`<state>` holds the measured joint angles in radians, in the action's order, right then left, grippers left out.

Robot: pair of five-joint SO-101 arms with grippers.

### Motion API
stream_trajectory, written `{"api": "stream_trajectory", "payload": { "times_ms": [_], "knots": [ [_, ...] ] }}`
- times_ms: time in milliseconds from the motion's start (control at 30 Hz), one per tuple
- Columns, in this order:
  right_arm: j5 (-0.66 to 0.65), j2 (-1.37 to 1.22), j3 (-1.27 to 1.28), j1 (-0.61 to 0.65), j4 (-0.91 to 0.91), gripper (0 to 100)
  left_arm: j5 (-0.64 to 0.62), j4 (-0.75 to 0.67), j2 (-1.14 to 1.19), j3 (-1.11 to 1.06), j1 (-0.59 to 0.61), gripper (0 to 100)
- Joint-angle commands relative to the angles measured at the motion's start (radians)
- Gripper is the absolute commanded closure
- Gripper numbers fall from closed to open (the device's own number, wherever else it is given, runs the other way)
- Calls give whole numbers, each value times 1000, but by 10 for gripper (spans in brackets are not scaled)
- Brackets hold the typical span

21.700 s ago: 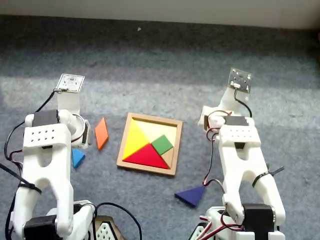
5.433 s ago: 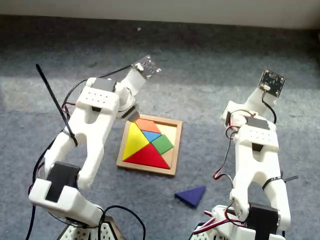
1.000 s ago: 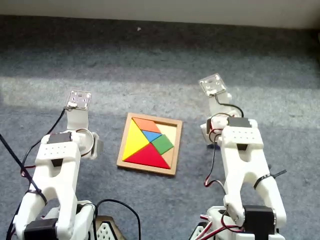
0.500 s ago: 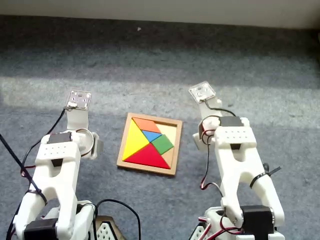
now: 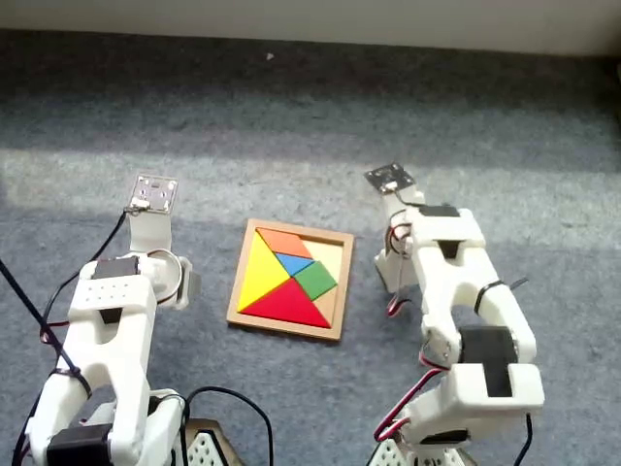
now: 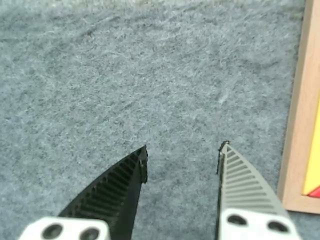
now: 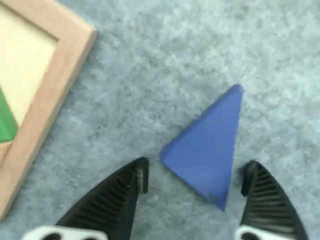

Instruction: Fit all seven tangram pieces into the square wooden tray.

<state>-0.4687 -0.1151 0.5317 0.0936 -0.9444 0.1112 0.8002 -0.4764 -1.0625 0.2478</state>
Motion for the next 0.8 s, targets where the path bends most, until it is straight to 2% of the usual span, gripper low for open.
{"api": "stream_trajectory", "payload": {
  "times_ms": [0, 200, 500, 767],
  "knots": [
    [-9, -15, -96, -41, 15, 722, -6, -12, -22, 7, -2, 758],
    [-11, -33, -107, -36, 19, 848, -6, -12, -22, 7, -2, 758],
    [-64, 12, -107, -36, -24, 971, -6, -12, -22, 7, -2, 758],
    [-60, 232, -79, -8, -93, 990, -6, -14, -22, 7, -2, 758]
  ]
}}
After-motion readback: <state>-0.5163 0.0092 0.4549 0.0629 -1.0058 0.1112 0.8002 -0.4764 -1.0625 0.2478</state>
